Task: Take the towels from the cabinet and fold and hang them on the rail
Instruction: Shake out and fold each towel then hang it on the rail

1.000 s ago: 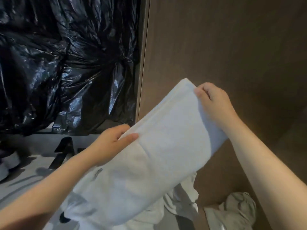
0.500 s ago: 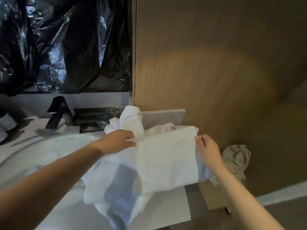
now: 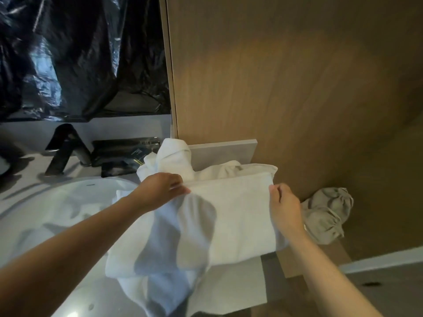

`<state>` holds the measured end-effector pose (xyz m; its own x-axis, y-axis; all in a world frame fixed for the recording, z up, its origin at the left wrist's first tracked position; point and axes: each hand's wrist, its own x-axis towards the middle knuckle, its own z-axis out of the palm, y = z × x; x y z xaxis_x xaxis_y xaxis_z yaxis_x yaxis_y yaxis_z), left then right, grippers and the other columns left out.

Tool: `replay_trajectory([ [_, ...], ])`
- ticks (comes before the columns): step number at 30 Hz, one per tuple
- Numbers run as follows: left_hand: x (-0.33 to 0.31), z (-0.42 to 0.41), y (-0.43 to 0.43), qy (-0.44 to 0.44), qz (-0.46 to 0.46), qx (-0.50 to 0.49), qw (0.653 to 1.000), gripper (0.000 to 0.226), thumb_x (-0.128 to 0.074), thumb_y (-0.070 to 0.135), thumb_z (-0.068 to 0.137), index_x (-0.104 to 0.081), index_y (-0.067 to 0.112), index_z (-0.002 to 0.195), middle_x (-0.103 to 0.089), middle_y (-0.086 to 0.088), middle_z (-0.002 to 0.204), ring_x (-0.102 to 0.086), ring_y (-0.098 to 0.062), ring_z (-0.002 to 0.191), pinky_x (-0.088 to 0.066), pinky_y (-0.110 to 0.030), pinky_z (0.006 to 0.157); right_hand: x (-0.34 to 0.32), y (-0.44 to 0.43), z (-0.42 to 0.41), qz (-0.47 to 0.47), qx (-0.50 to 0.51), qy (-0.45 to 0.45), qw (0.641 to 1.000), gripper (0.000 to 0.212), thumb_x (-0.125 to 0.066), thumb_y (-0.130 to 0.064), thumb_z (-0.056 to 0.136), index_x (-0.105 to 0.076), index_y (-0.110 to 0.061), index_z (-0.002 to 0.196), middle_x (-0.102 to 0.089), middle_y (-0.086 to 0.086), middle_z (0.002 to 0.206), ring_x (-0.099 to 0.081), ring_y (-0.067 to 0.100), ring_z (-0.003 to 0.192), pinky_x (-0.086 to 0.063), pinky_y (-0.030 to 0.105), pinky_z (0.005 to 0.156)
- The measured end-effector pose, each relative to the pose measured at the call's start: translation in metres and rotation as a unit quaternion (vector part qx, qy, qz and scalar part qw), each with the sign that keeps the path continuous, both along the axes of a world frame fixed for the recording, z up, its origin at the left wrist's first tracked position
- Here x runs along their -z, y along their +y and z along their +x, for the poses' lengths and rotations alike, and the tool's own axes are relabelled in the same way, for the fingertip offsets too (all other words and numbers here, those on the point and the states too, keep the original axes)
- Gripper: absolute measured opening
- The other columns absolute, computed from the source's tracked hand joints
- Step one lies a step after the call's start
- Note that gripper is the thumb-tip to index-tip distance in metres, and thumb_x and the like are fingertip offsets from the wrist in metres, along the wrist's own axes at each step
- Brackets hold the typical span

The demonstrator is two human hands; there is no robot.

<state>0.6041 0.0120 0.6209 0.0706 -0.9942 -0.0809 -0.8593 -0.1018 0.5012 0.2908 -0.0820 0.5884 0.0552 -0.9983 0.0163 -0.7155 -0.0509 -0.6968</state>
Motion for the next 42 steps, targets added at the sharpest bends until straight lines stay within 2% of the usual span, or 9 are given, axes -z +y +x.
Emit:
replay_trajectory([
  [8,-0.001,-0.007,-0.011,-0.084,0.076,-0.003,0.994,0.056,-0.030,0.055,0.099,-0.063,0.012,0.084,-0.066,-0.003,0.089,-0.060,-0.022,0.089,-0.046,-0.036,0.079,0.022,-0.010,0.013,0.074,0.001,-0.001,0.997,0.029,-0.041,-0.028,0.104,-0.056,-0.008,0.090,-0.062,0.006,0.084,-0.058,0.028,0.078,-0.037,0.034,0.063],
  [12,-0.004,-0.003,-0.013,-0.121,0.043,-0.012,0.992,0.051,-0.033,0.050,0.101,-0.066,0.014,0.086,-0.067,-0.001,0.089,-0.059,-0.019,0.083,-0.039,-0.033,0.067,0.020,-0.005,0.020,0.087,0.021,-0.027,0.996,0.020,-0.046,-0.026,0.102,-0.054,-0.011,0.091,-0.057,-0.002,0.080,-0.060,0.028,0.086,-0.034,0.024,0.056],
  [14,-0.006,0.004,-0.006,-0.123,-0.014,-0.020,0.992,0.041,-0.042,0.042,0.100,-0.064,0.012,0.083,-0.065,-0.003,0.084,-0.060,-0.023,0.078,-0.043,-0.036,0.065,0.013,0.001,0.021,0.057,0.029,-0.048,0.997,0.015,-0.051,-0.025,0.100,-0.056,-0.011,0.102,-0.061,0.000,0.094,-0.059,0.026,0.094,-0.039,0.025,0.066],
  [19,-0.005,0.037,0.037,-0.076,-0.152,-0.113,0.979,0.012,-0.062,0.019,0.093,-0.069,0.011,0.088,-0.065,-0.002,0.086,-0.059,-0.022,0.076,-0.044,-0.032,0.064,-0.018,0.027,0.039,-0.043,-0.043,-0.087,0.994,0.023,-0.053,-0.019,0.098,-0.059,-0.016,0.120,-0.054,-0.003,0.120,-0.057,0.014,0.106,-0.049,0.032,0.087],
  [24,0.008,0.062,0.074,0.031,-0.084,-0.224,0.971,0.012,-0.060,0.027,0.094,-0.070,0.021,0.091,-0.068,0.001,0.089,-0.062,-0.020,0.082,-0.049,-0.037,0.074,-0.044,0.056,0.083,-0.060,-0.167,-0.069,0.982,0.020,-0.054,-0.022,0.098,-0.058,-0.025,0.117,-0.055,-0.011,0.113,-0.056,0.000,0.090,-0.041,0.005,0.074],
  [28,0.015,0.070,0.078,0.207,-0.053,-0.316,0.924,0.013,-0.062,0.025,0.094,-0.071,0.019,0.086,-0.070,-0.002,0.085,-0.065,-0.020,0.082,-0.045,-0.026,0.068,-0.051,0.082,0.121,-0.047,-0.280,-0.052,0.957,0.018,-0.056,-0.028,0.098,-0.061,-0.028,0.115,-0.058,-0.017,0.109,-0.057,-0.001,0.088,-0.044,0.007,0.077],
  [33,0.021,0.078,0.071,0.227,-0.035,-0.368,0.901,0.017,-0.067,0.030,0.087,-0.069,0.024,0.070,-0.067,0.010,0.069,-0.060,-0.004,0.067,-0.042,-0.015,0.053,-0.043,0.097,0.161,-0.042,-0.346,0.000,0.937,0.031,-0.056,-0.030,0.097,-0.059,-0.026,0.128,-0.057,-0.016,0.125,-0.050,-0.002,0.074,-0.043,0.014,0.082],
  [38,0.029,0.079,0.061,0.244,-0.036,-0.388,0.888,0.016,-0.067,0.033,0.087,-0.072,0.022,0.076,-0.071,0.002,0.080,-0.065,-0.020,0.082,-0.052,-0.036,0.078,-0.036,0.089,0.184,-0.047,-0.335,0.075,0.938,0.035,-0.054,-0.029,0.098,-0.056,-0.022,0.133,-0.058,-0.008,0.131,-0.060,0.011,0.102,-0.044,0.021,0.088],
  [42,0.030,0.081,0.062,0.247,-0.034,-0.379,0.891,0.033,-0.066,0.034,0.088,-0.066,0.020,0.058,-0.058,0.008,0.052,-0.056,-0.017,0.061,-0.043,-0.029,0.060,-0.032,0.086,0.194,-0.040,-0.335,0.133,0.932,0.029,-0.053,-0.032,0.098,-0.060,-0.023,0.125,-0.058,-0.006,0.118,-0.060,0.015,0.103,-0.046,0.027,0.081],
])
